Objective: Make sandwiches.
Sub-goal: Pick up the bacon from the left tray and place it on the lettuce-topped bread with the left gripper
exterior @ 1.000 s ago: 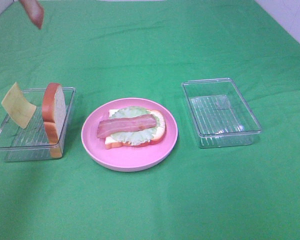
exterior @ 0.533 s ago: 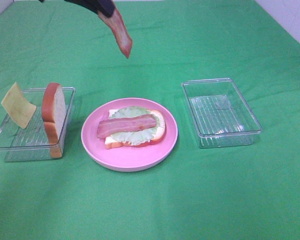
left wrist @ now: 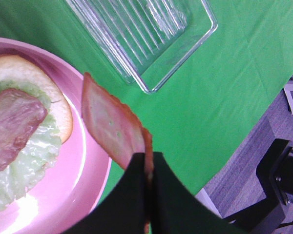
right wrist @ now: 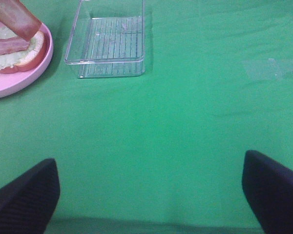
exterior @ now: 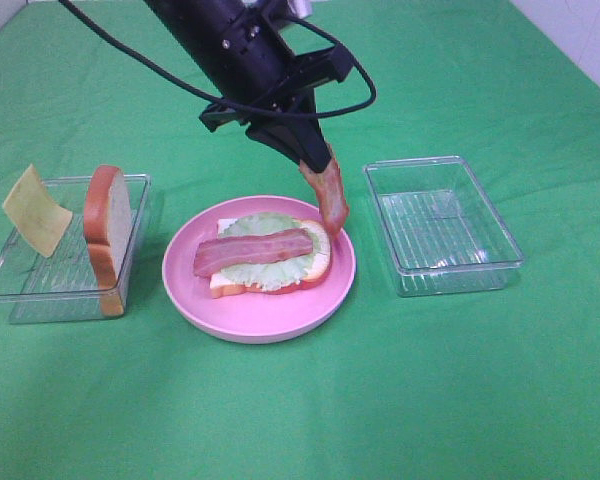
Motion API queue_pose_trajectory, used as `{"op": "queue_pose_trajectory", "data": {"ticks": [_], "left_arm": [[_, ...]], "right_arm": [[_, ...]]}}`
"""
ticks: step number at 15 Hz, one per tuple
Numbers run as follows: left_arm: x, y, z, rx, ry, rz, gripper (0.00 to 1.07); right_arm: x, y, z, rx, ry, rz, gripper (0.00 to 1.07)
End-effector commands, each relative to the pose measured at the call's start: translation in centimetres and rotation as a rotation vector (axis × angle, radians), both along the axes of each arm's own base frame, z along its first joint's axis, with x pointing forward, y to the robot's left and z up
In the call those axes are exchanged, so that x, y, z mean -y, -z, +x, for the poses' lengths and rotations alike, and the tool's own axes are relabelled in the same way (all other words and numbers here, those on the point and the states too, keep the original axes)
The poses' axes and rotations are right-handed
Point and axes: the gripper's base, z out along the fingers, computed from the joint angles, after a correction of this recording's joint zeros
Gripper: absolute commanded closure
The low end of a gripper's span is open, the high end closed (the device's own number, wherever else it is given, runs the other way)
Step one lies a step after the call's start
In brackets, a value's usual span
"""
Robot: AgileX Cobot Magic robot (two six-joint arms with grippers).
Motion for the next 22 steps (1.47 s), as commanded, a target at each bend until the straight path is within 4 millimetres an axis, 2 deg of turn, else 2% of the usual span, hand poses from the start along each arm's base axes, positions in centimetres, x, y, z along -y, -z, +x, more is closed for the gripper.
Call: {"op": "queue_pose_trajectory", "data": {"ticks": [1, 4, 7, 11, 13, 21, 22], "left_arm": [[0.8, 1.7, -0.2, -0.052, 0.032, 0.006, 1.07], [0.8, 2.5, -0.1, -0.064, 0.032, 0.026, 1.07], [0.1, 4.3, 0.4, -0.043, 0.04, 0.138, 1.07], [-1.2, 5.2, 1.4, 0.038, -0.012, 0.308, 1.07], [-1.9, 5.4, 1.9, 0.084, -0.045, 0.382, 1.07], [-2.1, 5.5, 2.3, 0.115, -0.083, 0.407, 1.07], [-2.1, 5.5, 2.3, 0.117, -0.083, 0.406, 1.04]], "right_arm": [[0.0, 0.1, -0.3, 0.036, -0.003, -0.002, 0.11], [0.0, 0.1, -0.3, 0.036, -0.003, -0.002, 0.11], [0.0, 0.1, -0.3, 0.036, -0.003, -0.002, 0.11], [0.0, 0.1, -0.3, 0.036, -0.003, -0.002, 0.11], [0.0, 0.1, -0.3, 0.036, -0.003, -0.002, 0.11], [0.0, 0.1, -0.3, 0.036, -0.003, -0.002, 0.11], [0.0, 0.1, -0.3, 0.036, -0.003, -0.002, 0.11]]}}
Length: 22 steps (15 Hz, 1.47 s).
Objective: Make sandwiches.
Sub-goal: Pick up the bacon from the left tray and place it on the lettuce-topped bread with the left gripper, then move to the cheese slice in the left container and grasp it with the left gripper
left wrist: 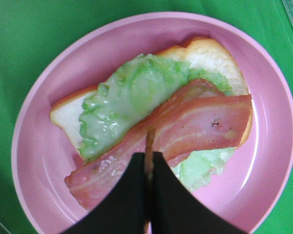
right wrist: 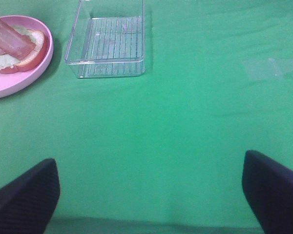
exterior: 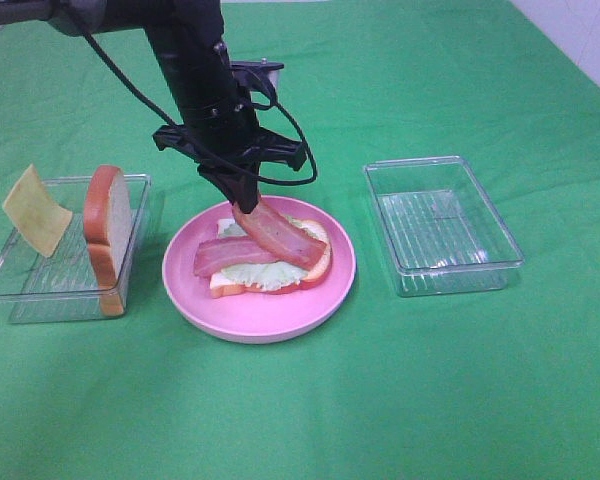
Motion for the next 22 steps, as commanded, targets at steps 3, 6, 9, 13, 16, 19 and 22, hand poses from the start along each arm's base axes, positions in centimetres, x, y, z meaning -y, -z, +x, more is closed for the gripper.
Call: {"op": "queue_pose_trajectory", "data": {"ticks": [3, 6, 9, 13, 16, 19, 22], "left_arm": [[-0.1, -0.2, 0.3, 0.047, -0.025, 0.026, 0.43], [-0.3, -1.1, 0.9, 0.098, -0.041, 0.054, 0.05], [-0.1, -4.5, 1.3, 0.129, -0.031, 0.039, 0.06], [-3.6, -11.8, 1.8, 0.229, -0.107, -0.001, 0.06], [-10.7, -12.4, 1.7, 0.196, -0.224, 0.088, 0.06], [-16.0, -12.9, 0.9, 0.165, -0.315, 0.124, 0.06], [-20.6, -11.1, 1.3, 0.102, -0.397, 0.155, 0.06]], "right_arm": [[0.0, 0.1, -0.4, 0.035, -0.002, -0.003, 0.11], [0.0, 0.1, -0.4, 0.035, -0.002, -0.003, 0.11], [0.0, 0.1, -0.4, 0.035, -0.002, -0.003, 0.11], [0.0, 0.1, -0.4, 0.035, -0.004, -0.001, 0.11], [0.0, 0.1, -0.4, 0.035, -0.004, -0.001, 0.11], [0.0, 0.1, -0.4, 0.035, -0.004, -0.001, 0.11], [0.0, 0.1, -0.4, 0.035, -0.004, -0.001, 0.11]]}}
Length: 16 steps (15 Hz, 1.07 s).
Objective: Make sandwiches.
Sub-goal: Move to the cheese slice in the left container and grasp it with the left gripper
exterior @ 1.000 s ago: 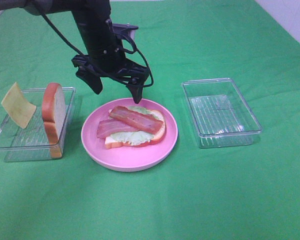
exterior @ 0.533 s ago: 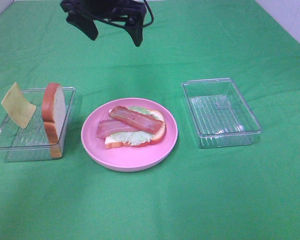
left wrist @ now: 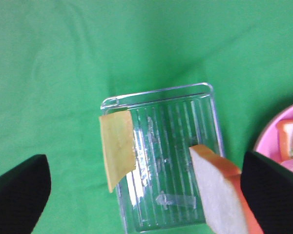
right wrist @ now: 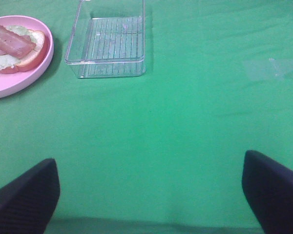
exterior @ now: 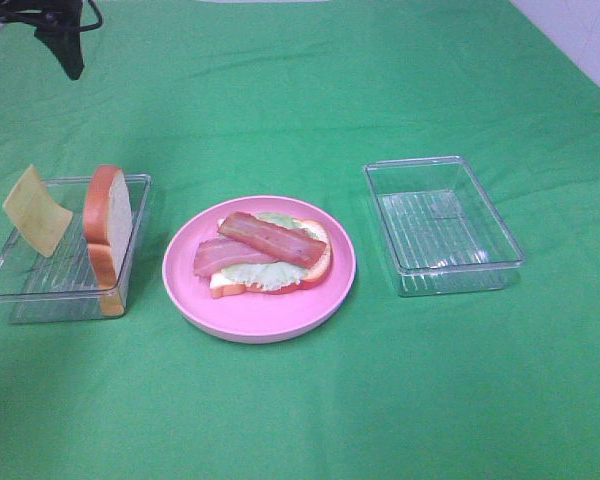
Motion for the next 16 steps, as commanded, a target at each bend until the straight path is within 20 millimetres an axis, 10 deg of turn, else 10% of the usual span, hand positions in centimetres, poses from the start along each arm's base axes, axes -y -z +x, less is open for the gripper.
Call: {"op": "queue_pose_trajectory", "data": {"ticks": [1, 7, 16], "left_arm": [[-2.2, 2.3, -0.6, -0.165, -0.044, 0.01, 0.07], [-3.3, 10.5, 1.5, -0.354, -0.062, -0.042, 0.09], [-3.4, 14.3, 1.8, -0.44, -0.06, -0.025, 0.16]], "right_arm": [[0.0, 0.1, -0.4, 0.035, -0.004, -0.001, 0.11], [0.0, 0.1, -0.4, 0.035, -0.004, -0.001, 0.11], [0.0, 0.1, -0.4, 0.035, -0.004, -0.001, 0.11]]}}
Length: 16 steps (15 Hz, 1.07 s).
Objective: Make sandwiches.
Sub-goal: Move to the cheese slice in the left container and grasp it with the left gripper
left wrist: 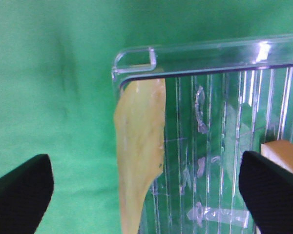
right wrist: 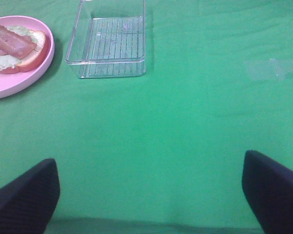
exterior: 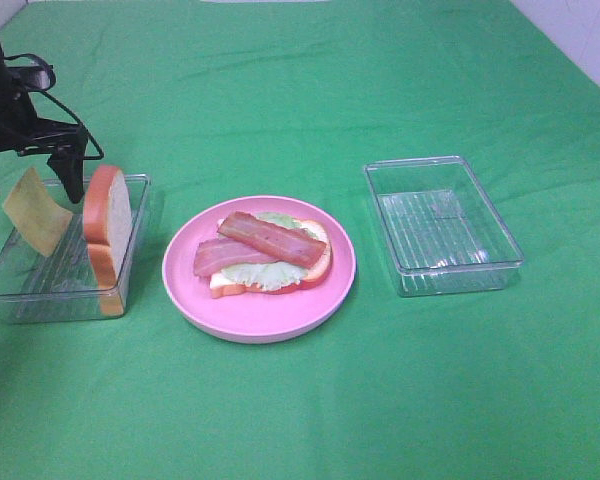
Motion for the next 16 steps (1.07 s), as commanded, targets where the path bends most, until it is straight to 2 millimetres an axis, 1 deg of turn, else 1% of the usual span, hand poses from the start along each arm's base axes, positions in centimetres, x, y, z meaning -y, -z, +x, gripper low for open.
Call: {"op": "queue_pose_trajectory", "data": {"ticks": [1, 2, 3, 4, 5, 12, 13, 14, 15, 16], "left_arm": [[0.03, 0.41, -1.02, -0.114, 0.007, 0.001, 0.26], [0.03, 0.41, -1.02, -0.114, 0.008, 0.002, 0.39], [0.03, 0.41, -1.02, -0.114, 0.008, 0.002, 0.45], [0.02, 0.41, -1.02, -0.114, 0.004, 0.003, 0.55], [0.02, 0.41, -1.02, -0.114, -0.003, 0.003, 0.59], [0.03, 0.41, -1.02, -0.114, -0.006, 0.002, 0.59], [0.03, 0.41, -1.02, -0.114, -0.006, 0.002, 0.62], [0.03, 0.41, -1.02, -0.114, -0.006, 0.002, 0.7], [0.03, 0.41, -1.02, -0.114, -0.006, 0.002, 0.84], [0.03, 0.41, -1.02, -0.114, -0.006, 0.002, 1.0]], "right_arm": [[0.01, 0.07, -0.35, 0.035, -0.002, -0.003, 0.11], [0.01, 0.07, -0.35, 0.035, -0.002, -0.003, 0.11], [0.01, 0.07, -0.35, 0.035, -0.002, -0.003, 0.11], [0.01, 0.07, -0.35, 0.035, -0.002, -0.003, 0.11], [0.01, 0.07, -0.35, 0.035, -0.002, -0.003, 0.11], [0.01, 0.07, -0.35, 0.035, -0.002, -0.003, 0.11], [0.01, 0.07, -0.35, 0.035, -0.002, -0.003, 0.11], [0.01, 0.07, -0.35, 0.035, -0.002, -0.003, 0.11], [0.01, 0.07, -0.35, 0.035, -0.002, -0.003, 0.11], [0.01, 0.07, -0.35, 0.035, -0.002, -0.003, 0.11]]}}
